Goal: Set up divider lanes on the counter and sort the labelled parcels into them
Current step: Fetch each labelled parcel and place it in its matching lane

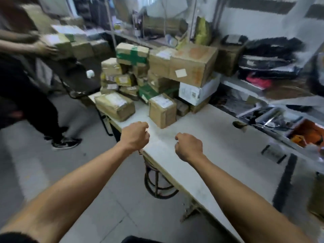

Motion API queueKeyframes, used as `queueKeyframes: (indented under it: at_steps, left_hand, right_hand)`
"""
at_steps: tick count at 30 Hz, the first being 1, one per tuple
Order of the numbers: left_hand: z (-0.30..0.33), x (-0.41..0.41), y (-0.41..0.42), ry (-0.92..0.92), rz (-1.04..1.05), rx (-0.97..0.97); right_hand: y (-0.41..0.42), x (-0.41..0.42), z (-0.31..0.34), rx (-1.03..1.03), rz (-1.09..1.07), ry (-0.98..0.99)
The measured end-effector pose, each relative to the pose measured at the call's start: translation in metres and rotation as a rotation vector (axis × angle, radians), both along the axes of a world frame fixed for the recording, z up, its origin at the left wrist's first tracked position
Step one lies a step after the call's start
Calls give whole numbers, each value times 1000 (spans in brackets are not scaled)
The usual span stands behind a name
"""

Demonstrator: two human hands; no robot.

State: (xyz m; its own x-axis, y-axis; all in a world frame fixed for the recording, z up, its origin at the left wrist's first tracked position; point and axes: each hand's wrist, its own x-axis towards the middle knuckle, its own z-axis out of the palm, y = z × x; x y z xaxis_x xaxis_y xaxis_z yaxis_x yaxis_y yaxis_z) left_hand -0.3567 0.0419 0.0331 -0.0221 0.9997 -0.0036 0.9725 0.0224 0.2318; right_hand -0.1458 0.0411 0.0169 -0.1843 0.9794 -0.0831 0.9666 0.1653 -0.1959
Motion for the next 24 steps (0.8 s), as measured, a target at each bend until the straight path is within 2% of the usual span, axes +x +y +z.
queueKeyframes:
  at_steps: [5, 12, 19, 24]
  left_hand:
    - [-6, -99, -18, 94, 185, -3]
    - [-32, -177, -7, 166, 333, -49]
    - [-64, -235, 76, 160, 389, -132]
    - [-78, -265, 162, 4, 486, -248]
  right_hand:
    - [32, -83, -16, -49, 182, -100]
    - [92, -160, -35, -70, 350, -137]
    - [203, -214, -49, -34, 374, -155]
    - [301, -250, -44, -56, 337, -123]
